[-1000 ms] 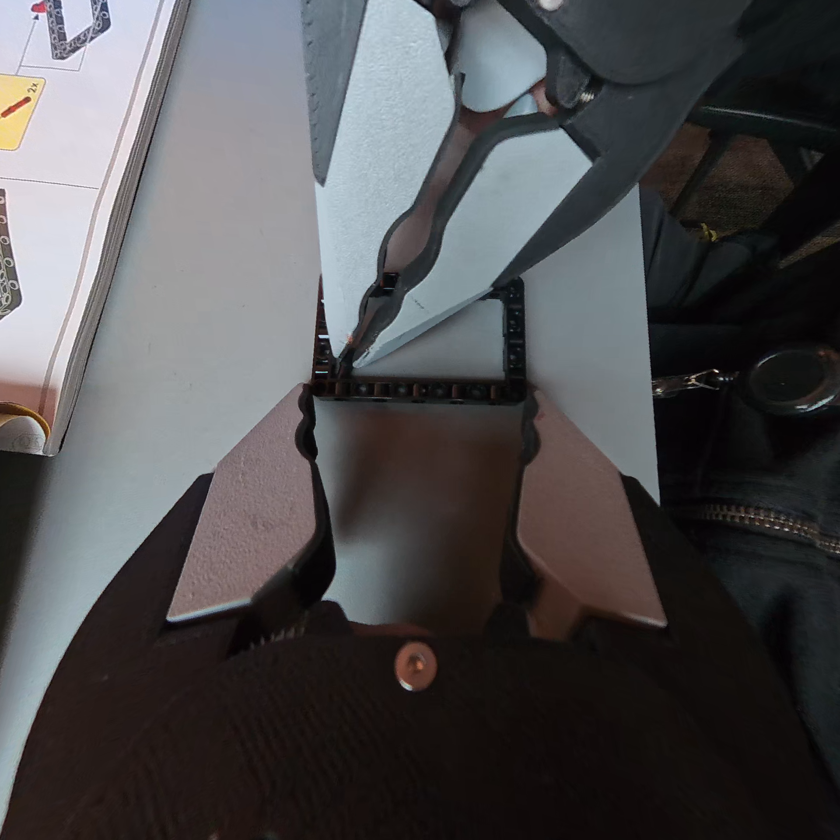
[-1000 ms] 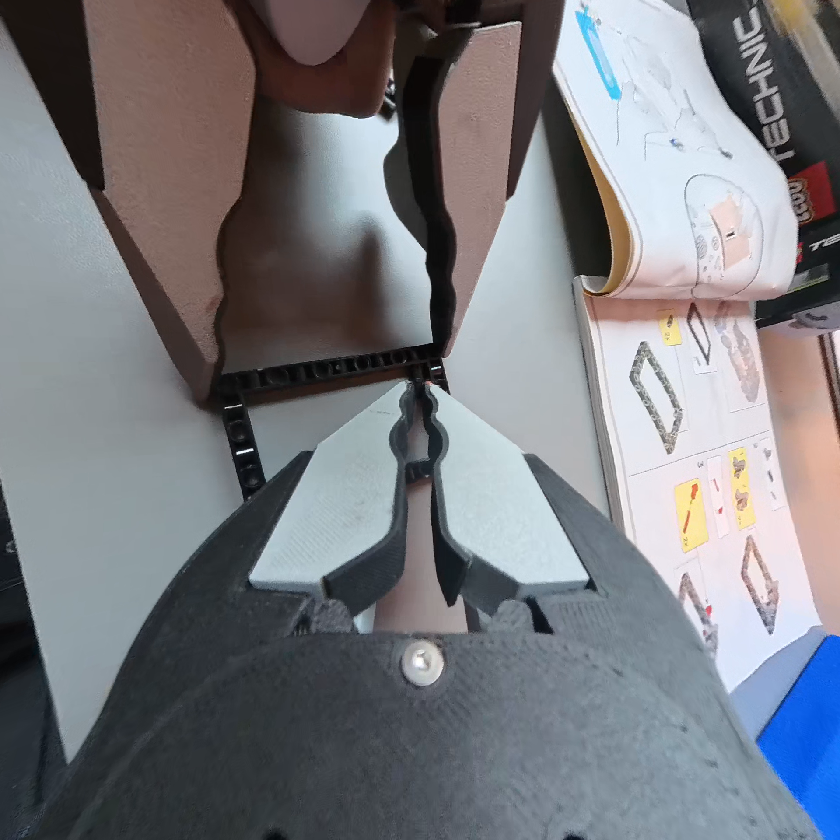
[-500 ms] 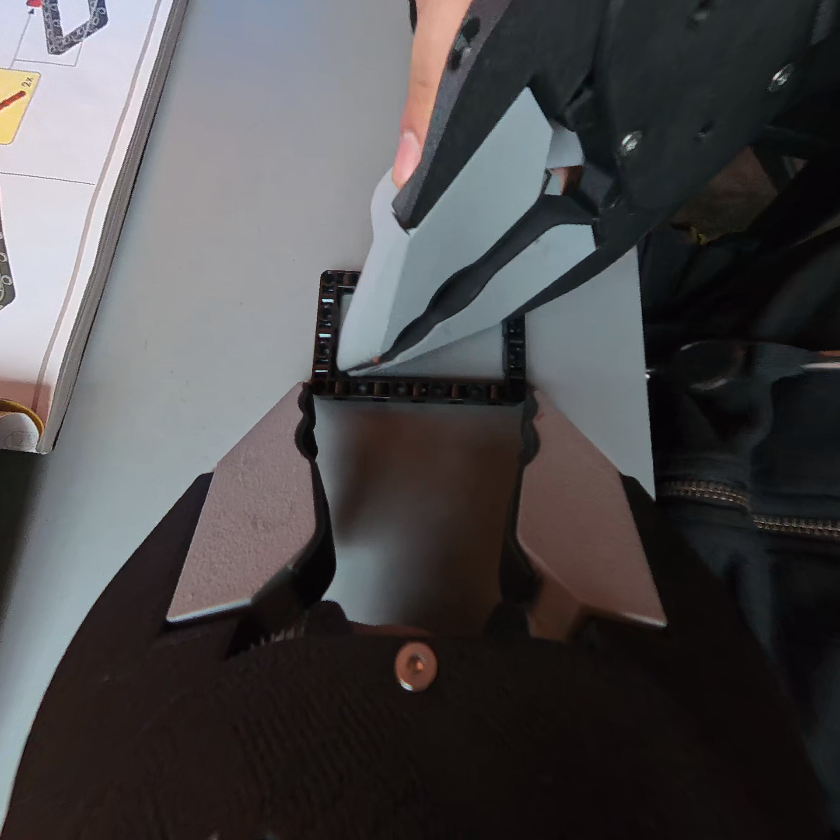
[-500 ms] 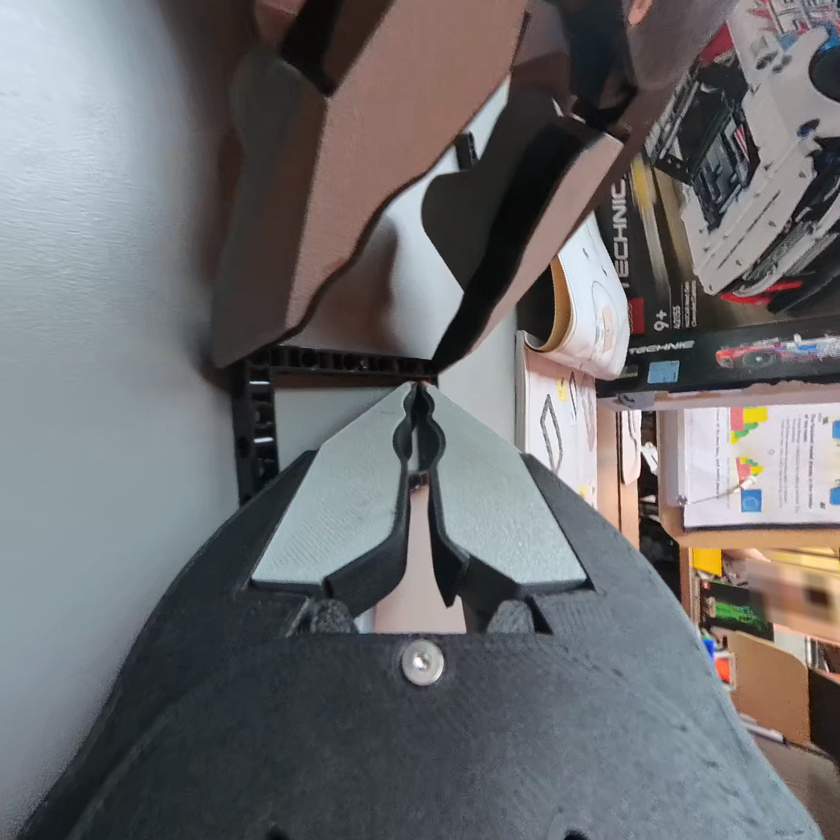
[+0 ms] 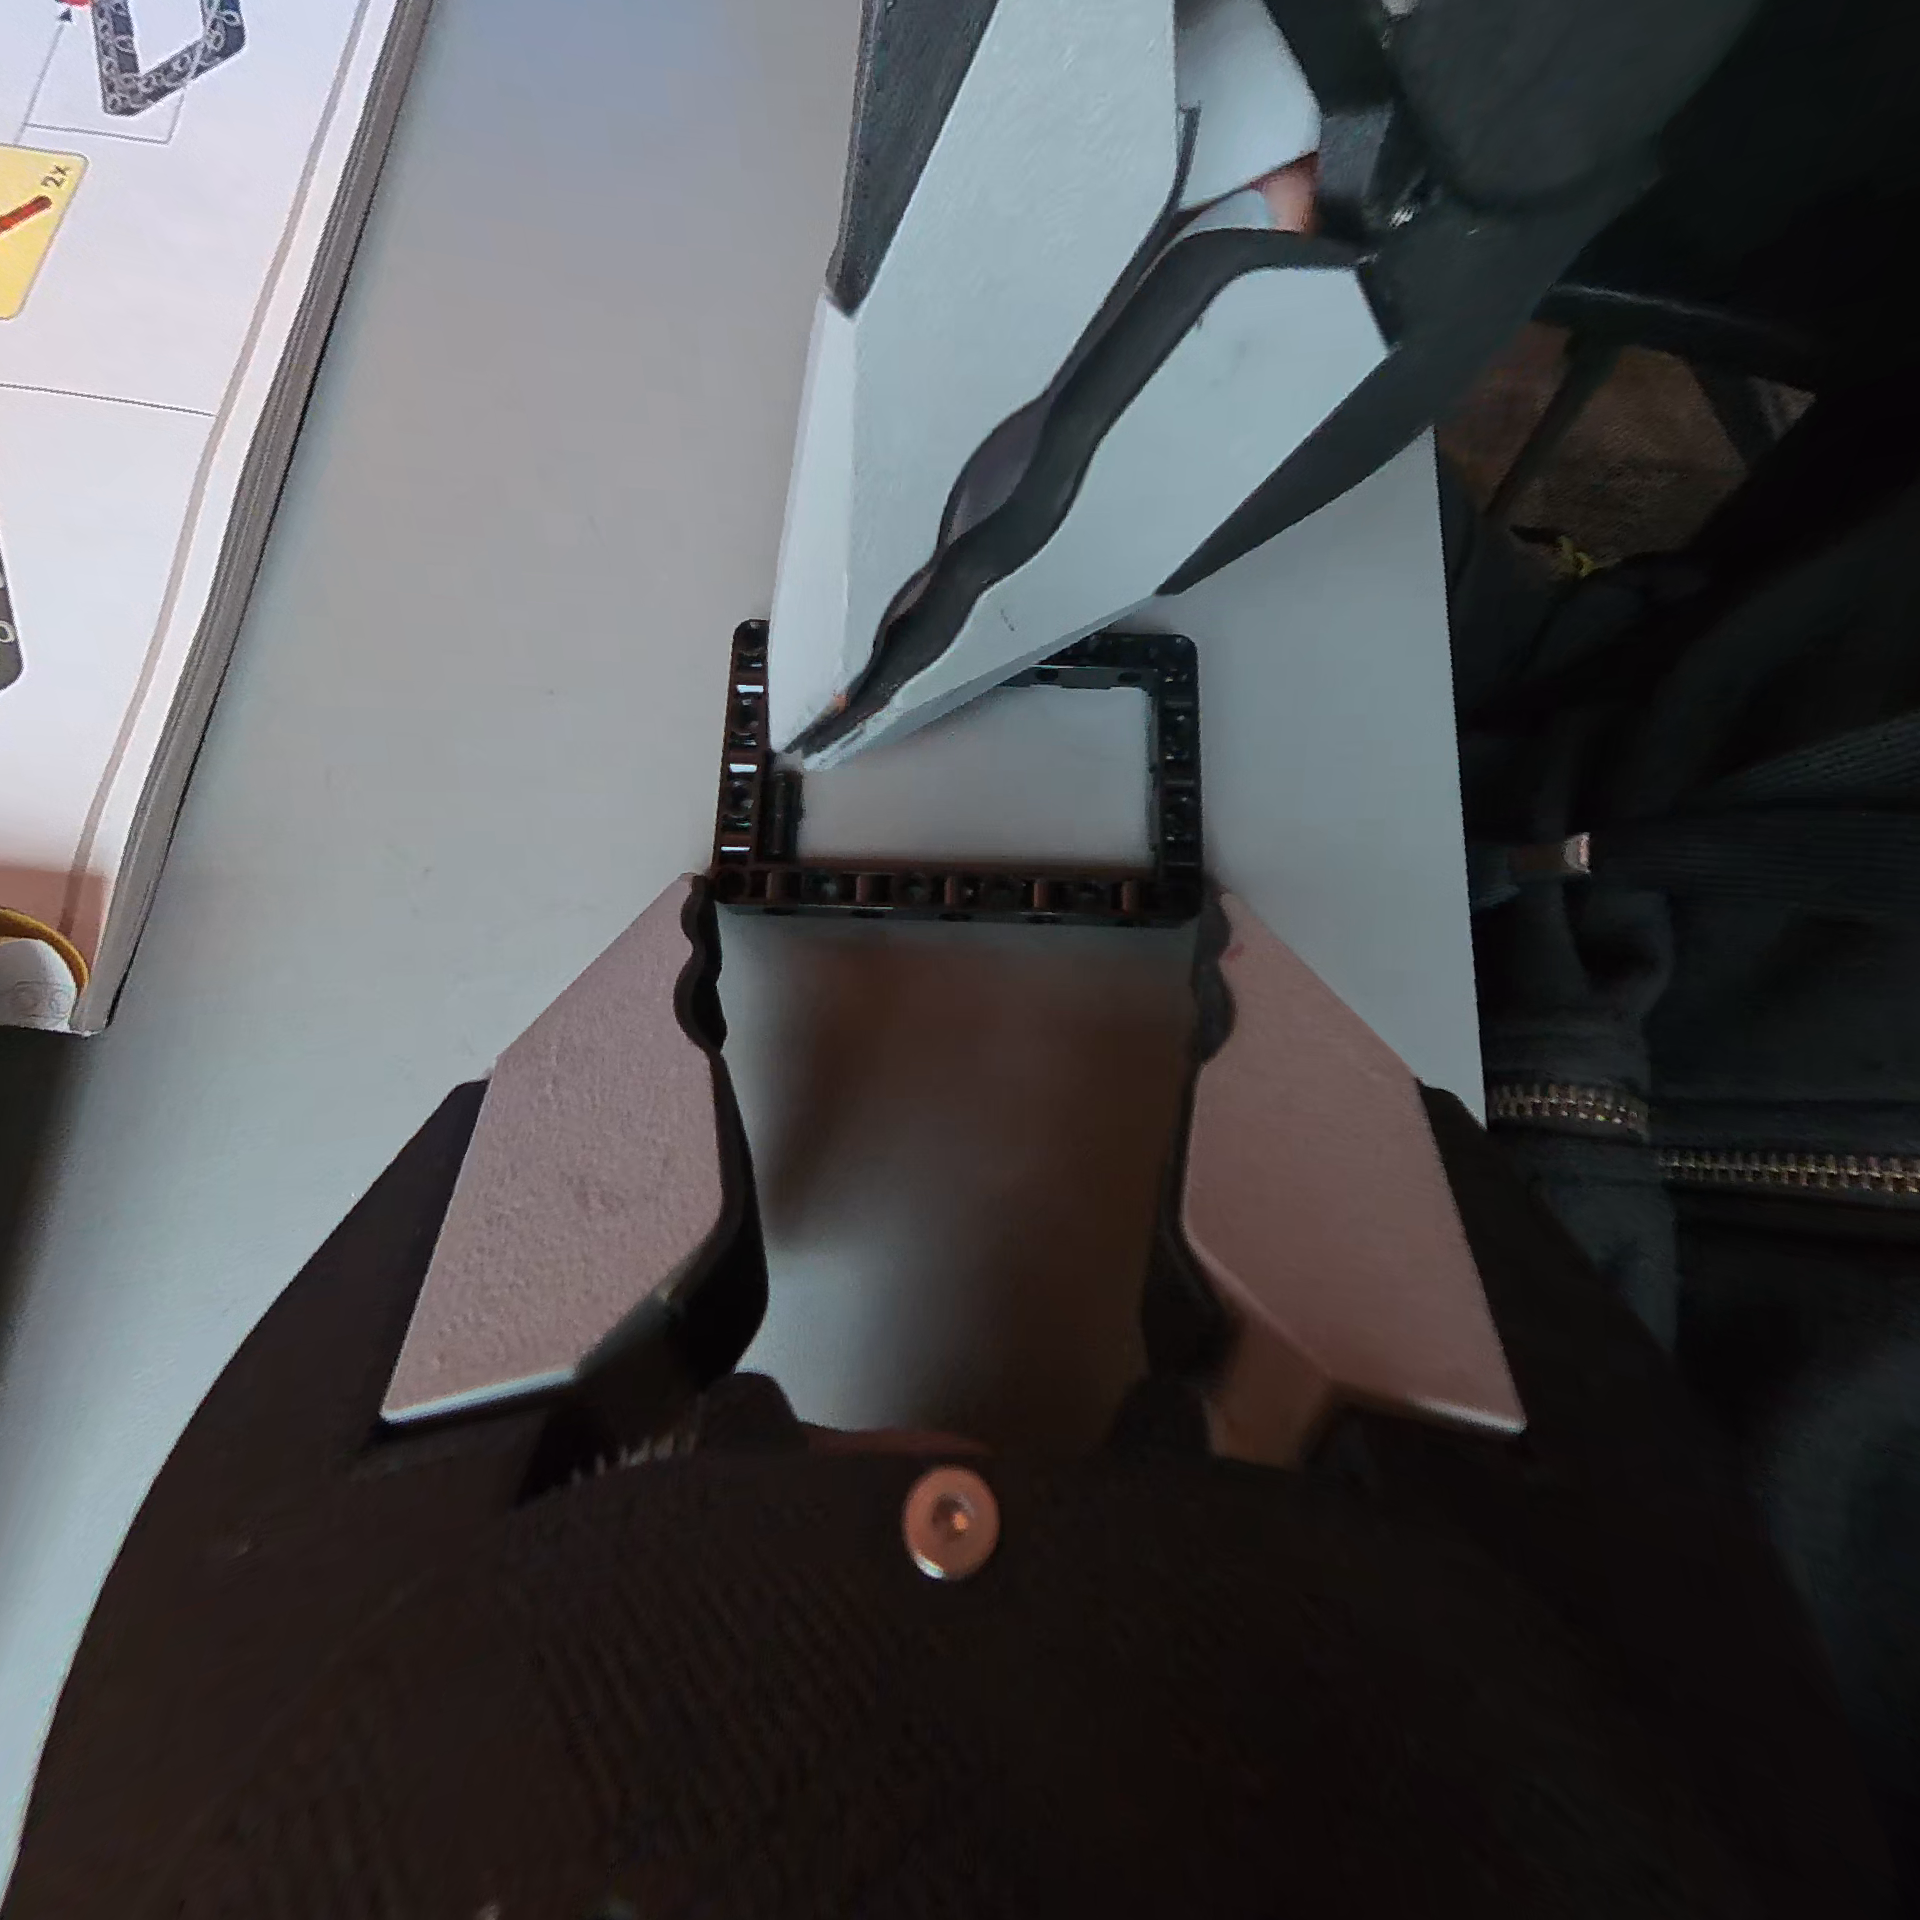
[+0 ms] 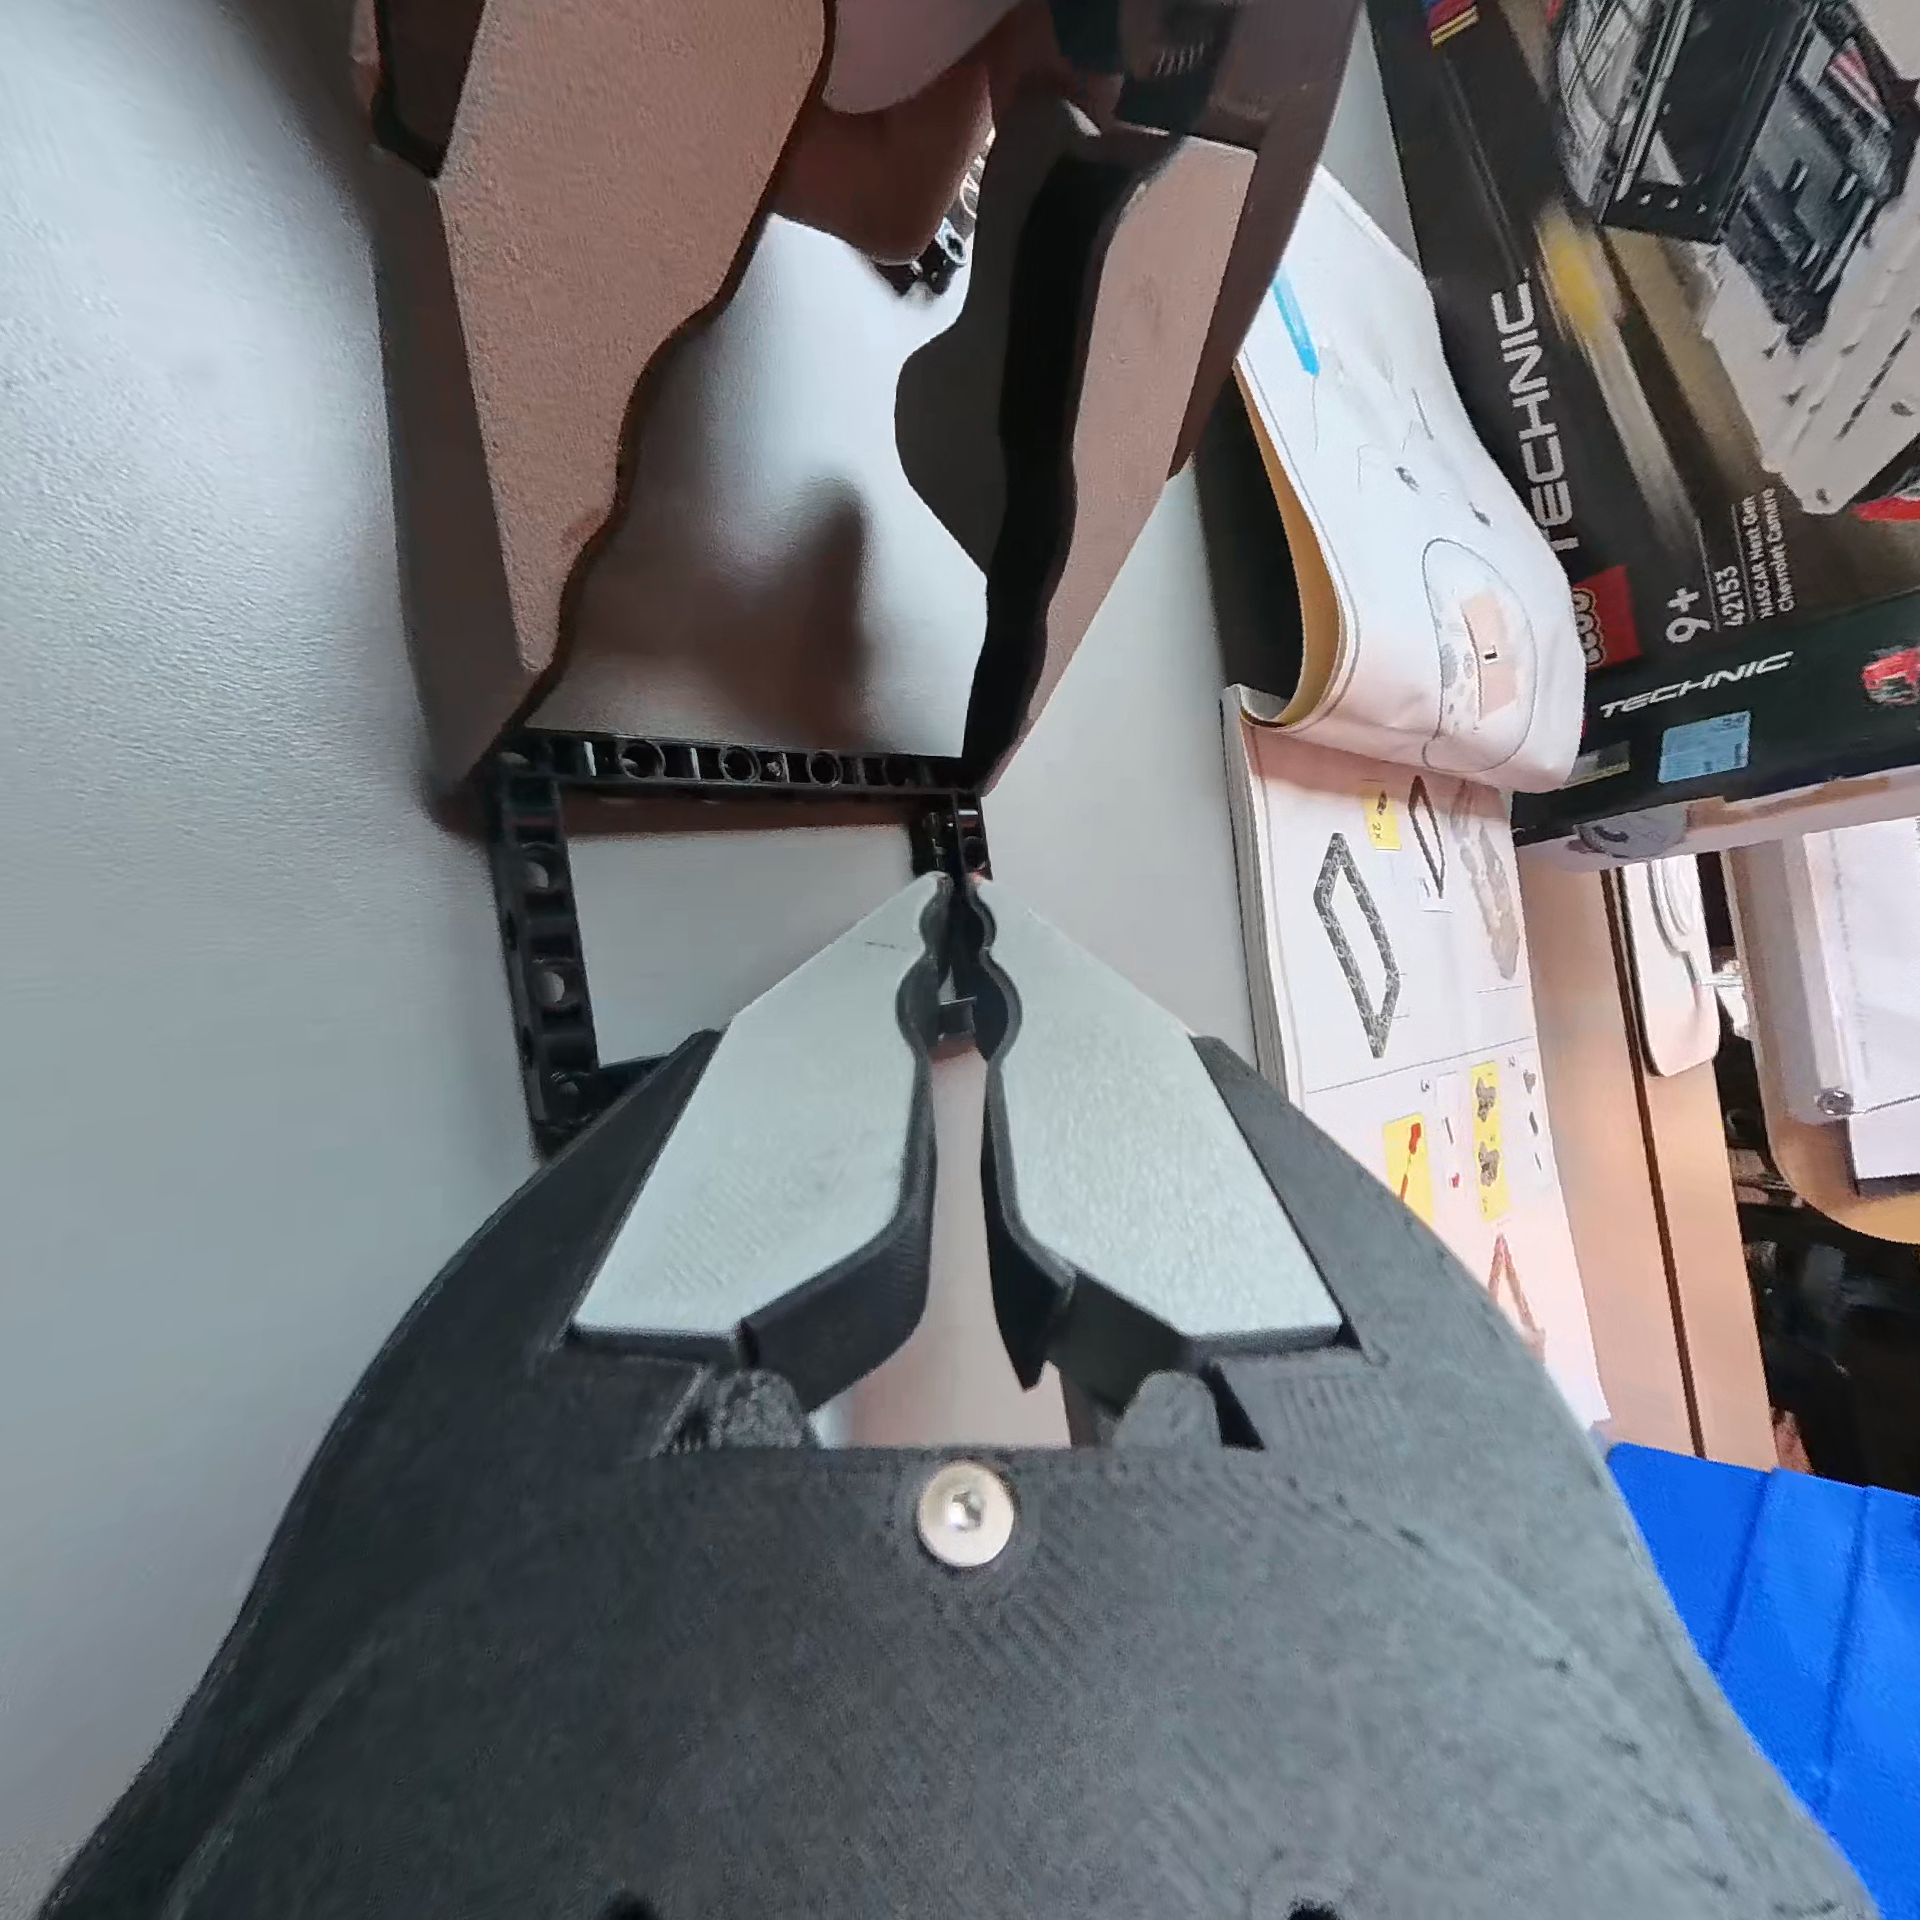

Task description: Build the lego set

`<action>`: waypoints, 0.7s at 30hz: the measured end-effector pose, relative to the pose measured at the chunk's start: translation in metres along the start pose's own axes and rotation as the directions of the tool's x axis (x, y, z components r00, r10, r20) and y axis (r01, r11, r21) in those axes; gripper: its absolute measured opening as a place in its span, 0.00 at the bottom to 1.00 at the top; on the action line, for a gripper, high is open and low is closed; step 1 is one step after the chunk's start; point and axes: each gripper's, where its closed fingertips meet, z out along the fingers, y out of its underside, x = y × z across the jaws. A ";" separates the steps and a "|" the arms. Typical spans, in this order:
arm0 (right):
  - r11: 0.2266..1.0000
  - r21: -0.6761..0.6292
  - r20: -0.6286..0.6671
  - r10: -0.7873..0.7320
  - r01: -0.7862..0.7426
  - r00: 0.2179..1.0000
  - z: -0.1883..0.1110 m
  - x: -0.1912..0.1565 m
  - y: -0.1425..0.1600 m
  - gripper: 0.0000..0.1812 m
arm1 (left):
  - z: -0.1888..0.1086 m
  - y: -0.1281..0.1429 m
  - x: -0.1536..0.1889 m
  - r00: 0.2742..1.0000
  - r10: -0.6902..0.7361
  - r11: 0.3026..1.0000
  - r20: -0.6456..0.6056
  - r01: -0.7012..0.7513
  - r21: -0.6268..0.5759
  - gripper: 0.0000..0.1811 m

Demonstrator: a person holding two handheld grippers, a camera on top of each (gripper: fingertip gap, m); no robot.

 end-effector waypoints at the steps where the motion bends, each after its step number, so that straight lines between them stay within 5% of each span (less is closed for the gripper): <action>1: 1.000 -0.009 0.002 -0.008 0.008 1.000 0.001 -0.001 0.001 0.00 | 0.000 0.000 0.000 1.000 0.000 1.000 0.000 0.000 0.000 0.50; 21: 0.999 -0.013 0.073 0.051 -0.051 0.996 0.010 -0.007 0.003 0.00 | -0.002 0.000 0.001 1.000 -0.009 1.000 -0.019 0.009 0.006 0.50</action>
